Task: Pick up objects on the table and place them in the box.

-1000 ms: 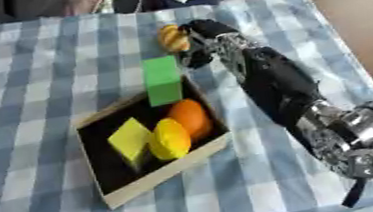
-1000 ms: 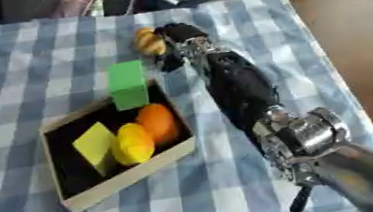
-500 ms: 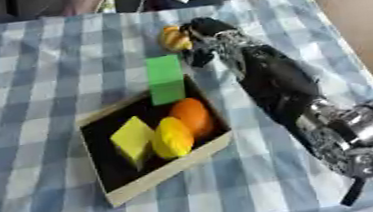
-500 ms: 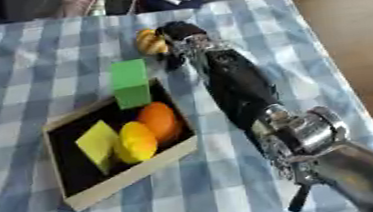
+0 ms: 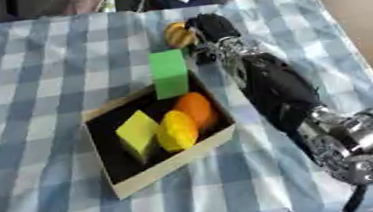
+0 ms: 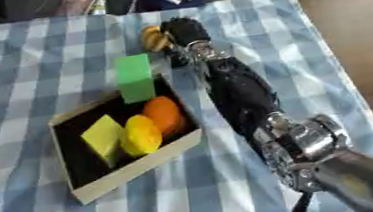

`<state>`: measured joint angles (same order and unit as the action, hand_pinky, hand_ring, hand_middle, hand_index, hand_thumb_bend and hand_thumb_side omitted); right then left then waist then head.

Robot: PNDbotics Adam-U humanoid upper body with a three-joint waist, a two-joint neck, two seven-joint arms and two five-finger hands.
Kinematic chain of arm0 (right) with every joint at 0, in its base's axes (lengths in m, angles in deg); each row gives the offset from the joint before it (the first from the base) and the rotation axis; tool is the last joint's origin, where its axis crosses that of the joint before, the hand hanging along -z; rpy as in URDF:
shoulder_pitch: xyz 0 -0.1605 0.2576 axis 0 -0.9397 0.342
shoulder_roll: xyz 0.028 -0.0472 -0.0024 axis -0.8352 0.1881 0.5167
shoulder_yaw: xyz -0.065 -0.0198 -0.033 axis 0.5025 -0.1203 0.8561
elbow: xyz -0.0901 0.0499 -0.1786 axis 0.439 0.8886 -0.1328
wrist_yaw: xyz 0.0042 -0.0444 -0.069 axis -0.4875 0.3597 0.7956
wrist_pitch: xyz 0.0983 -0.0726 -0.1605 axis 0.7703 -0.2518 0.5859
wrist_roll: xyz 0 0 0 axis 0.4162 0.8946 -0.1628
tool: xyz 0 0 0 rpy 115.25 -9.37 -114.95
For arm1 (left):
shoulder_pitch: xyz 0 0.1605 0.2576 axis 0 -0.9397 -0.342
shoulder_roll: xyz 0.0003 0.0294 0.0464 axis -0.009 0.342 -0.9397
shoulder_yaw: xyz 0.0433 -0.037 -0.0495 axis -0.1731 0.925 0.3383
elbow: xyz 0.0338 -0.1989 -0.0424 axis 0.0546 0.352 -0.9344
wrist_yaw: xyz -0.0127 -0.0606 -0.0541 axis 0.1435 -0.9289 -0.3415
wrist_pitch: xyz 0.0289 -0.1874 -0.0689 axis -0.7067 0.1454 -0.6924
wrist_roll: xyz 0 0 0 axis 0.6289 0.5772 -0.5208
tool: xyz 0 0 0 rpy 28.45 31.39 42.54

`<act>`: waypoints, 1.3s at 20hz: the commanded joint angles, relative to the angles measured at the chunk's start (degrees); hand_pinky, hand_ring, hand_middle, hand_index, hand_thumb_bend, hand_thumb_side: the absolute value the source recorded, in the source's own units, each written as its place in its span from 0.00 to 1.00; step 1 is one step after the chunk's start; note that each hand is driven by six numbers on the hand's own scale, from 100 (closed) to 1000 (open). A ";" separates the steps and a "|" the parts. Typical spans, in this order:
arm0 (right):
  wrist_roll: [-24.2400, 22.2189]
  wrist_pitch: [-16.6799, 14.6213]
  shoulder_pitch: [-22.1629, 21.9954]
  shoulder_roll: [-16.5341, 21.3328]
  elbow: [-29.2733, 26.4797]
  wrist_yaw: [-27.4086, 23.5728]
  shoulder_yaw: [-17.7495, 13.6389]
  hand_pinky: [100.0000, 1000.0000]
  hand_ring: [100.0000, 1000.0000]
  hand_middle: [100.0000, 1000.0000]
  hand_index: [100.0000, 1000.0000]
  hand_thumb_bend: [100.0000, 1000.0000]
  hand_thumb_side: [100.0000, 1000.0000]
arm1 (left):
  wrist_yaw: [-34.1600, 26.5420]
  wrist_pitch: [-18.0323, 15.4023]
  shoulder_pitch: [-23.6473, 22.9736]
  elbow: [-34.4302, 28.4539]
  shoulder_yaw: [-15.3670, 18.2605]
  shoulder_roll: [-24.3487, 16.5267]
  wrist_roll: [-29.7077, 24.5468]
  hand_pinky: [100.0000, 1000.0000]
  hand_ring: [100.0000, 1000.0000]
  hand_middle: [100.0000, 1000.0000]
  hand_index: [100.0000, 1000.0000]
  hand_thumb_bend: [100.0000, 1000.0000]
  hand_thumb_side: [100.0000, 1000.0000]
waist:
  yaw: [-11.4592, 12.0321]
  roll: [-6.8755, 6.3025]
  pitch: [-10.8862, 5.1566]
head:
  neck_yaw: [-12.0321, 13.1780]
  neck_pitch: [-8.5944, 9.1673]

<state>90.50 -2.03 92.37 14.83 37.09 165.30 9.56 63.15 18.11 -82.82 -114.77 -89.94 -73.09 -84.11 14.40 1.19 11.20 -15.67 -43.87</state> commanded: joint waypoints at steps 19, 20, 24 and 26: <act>-7.87 -14.67 2.70 5.29 -14.90 -24.76 5.77 0.75 0.49 0.24 0.33 0.00 0.00 | 0.25 0.06 0.19 -0.34 1.40 -0.01 1.01 0.70 0.48 0.53 0.76 0.14 0.62 | -3.53 -0.08 0.04 | 1.21 -0.25; -8.96 -15.49 2.83 5.81 -16.00 -26.46 6.48 0.75 0.49 0.24 0.32 0.00 0.00 | 0.25 0.07 0.16 -0.33 1.47 -0.02 1.08 0.70 0.48 0.53 0.76 0.14 0.62 | -3.68 -0.07 0.04 | 1.27 -0.25; -13.82 -19.35 3.52 8.49 -21.42 -32.81 9.98 0.74 0.50 0.25 0.32 0.00 0.00 | 0.38 0.16 -0.02 -0.25 1.81 -0.18 1.41 0.70 0.48 0.53 0.76 0.14 0.62 | -4.48 0.08 0.02 | 1.73 -0.25; -16.44 -21.13 3.74 10.00 -24.60 -35.85 11.83 0.74 0.50 0.25 0.32 0.00 0.00 | 0.46 0.19 -0.08 -0.19 1.93 -0.25 1.54 0.70 0.48 0.53 0.76 0.14 0.62 | -4.96 0.20 -0.07 | 2.00 -0.25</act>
<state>75.47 -22.13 94.46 22.53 15.40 131.50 20.55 63.36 18.33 -83.03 -114.38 -88.52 -72.61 -82.84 9.35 1.19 11.20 -13.93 -43.87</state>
